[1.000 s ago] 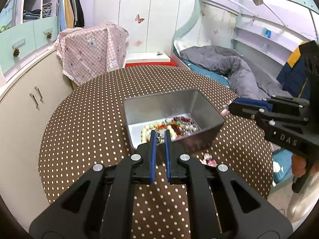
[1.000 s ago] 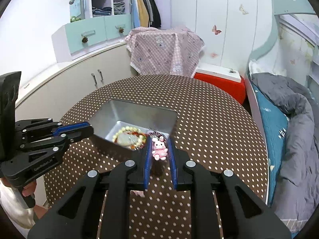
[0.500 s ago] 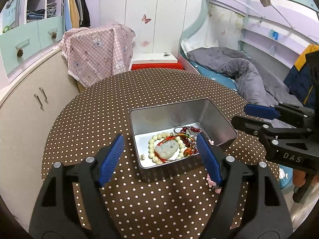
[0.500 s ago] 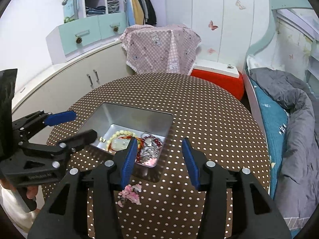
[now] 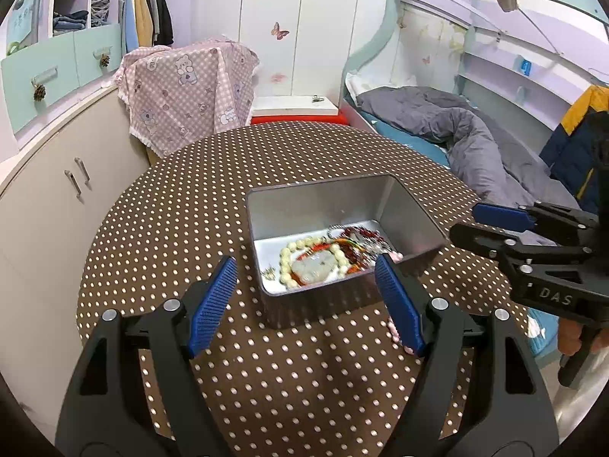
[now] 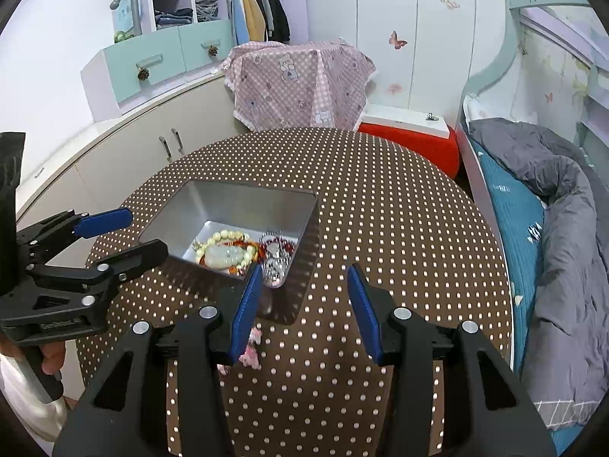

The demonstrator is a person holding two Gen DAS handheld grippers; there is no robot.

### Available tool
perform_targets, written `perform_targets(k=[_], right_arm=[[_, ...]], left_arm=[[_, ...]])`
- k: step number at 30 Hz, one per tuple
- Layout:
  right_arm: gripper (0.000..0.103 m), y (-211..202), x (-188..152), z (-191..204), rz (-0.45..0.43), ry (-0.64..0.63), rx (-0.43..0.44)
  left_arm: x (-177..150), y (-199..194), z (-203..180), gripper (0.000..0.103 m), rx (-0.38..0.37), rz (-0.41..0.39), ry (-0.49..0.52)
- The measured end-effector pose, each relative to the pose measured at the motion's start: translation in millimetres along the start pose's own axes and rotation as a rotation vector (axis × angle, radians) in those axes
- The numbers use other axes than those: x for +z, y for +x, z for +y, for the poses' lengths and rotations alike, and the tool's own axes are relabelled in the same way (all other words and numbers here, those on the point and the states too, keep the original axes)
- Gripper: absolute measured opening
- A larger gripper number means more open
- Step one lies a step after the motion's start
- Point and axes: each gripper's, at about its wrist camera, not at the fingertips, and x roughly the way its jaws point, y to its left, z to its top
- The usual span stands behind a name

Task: Organize jewelry
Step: 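Withdraw both tools and close the left tool on the remaining pink charms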

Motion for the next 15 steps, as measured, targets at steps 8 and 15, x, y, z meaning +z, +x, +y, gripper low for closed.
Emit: perform_targets(k=[8, 15], right_arm=[[0.044, 0.4, -22.4, -6.6, 0.048, 0.037, -0.015], [0.044, 0.7, -40.5, -9.5, 0.086, 0.068, -0.013]], left_arm=[[-25.0, -1.9, -20.7, 0.074, -0.083, 0.053, 0.026], [-41.5, 11.6, -43.5, 0.053, -0.146, 0.107, 0.085]])
